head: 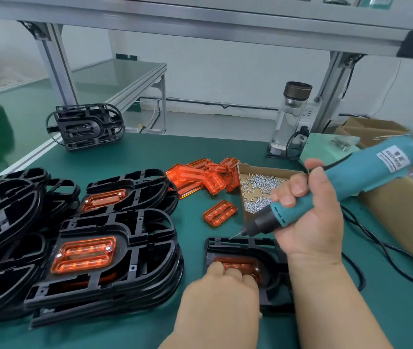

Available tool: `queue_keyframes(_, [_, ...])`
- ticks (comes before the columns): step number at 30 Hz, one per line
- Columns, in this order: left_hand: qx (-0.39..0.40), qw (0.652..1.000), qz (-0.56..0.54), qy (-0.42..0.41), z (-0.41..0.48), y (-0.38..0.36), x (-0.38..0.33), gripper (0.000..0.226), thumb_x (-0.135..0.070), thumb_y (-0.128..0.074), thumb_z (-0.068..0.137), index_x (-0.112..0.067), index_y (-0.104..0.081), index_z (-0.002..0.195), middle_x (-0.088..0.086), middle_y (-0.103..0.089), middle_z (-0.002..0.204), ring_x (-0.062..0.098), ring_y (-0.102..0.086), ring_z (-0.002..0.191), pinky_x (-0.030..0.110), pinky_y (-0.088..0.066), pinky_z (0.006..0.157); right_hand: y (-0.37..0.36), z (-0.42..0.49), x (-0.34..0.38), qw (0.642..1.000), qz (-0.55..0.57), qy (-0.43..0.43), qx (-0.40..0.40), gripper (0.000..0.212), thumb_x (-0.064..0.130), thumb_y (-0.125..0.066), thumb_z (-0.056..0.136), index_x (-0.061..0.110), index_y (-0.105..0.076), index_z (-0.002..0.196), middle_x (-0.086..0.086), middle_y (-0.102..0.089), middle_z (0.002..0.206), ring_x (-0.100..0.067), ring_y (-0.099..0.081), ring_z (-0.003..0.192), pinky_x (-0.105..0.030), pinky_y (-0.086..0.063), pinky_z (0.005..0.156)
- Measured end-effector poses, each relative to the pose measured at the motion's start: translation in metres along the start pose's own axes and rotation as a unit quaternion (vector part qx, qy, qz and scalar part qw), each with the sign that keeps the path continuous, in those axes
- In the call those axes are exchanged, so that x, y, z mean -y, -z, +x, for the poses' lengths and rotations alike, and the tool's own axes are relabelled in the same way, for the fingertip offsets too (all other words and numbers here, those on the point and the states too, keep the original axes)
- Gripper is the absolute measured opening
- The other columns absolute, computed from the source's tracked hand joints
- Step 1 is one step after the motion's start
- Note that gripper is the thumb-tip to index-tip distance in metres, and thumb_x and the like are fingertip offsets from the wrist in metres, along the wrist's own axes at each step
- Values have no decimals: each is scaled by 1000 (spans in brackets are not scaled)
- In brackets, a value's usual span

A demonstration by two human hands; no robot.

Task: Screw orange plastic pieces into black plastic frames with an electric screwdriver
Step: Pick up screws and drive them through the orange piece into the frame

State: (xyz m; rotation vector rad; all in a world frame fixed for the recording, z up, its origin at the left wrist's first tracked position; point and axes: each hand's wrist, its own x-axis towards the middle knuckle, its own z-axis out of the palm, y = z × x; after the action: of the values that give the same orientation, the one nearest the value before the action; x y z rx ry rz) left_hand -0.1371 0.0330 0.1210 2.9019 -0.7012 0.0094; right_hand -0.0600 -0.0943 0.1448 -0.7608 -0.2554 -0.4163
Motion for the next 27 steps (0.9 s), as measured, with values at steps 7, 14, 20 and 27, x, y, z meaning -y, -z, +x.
queue_keyframes(7, [-5, 1000, -24, 15, 7, -2, -1, 51, -52, -48, 89, -24, -43, 131, -3, -45, 124, 19, -34, 119, 31, -34, 85, 14, 9, 5, 992, 71, 1, -102, 7, 28, -50, 93, 23, -53, 90, 12, -46, 57, -3, -43, 46, -19, -42, 56])
queue_keyframes(14, [-15, 999, -38, -20, 17, -7, -2, 63, -56, -54, 83, -26, -36, 135, -6, -37, 135, 19, -28, 124, 34, -25, 106, 25, 19, 13, 976, 129, 3, -178, 13, 30, -53, 92, 24, -50, 81, 11, -44, 55, -2, -42, 45, -16, -42, 55])
queue_keyframes(20, [26, 998, -11, -47, 23, -5, -4, 39, -34, -49, 94, -20, -46, 130, -1, -34, 139, 23, -28, 126, 38, -33, 96, 31, 24, 17, 958, 171, -6, -230, 15, 31, -57, 89, 23, -50, 79, 11, -45, 55, -2, -44, 44, -15, -42, 53])
queue_keyframes(27, [-42, 994, 20, -94, 19, 17, -9, 14, -37, -66, 53, -25, -69, 59, -11, -66, 76, 11, -62, 71, 19, -48, 56, 38, 25, 20, 946, 202, -14, -254, 19, 31, -54, 95, 22, -50, 78, 12, -46, 56, -1, -46, 45, -15, -41, 53])
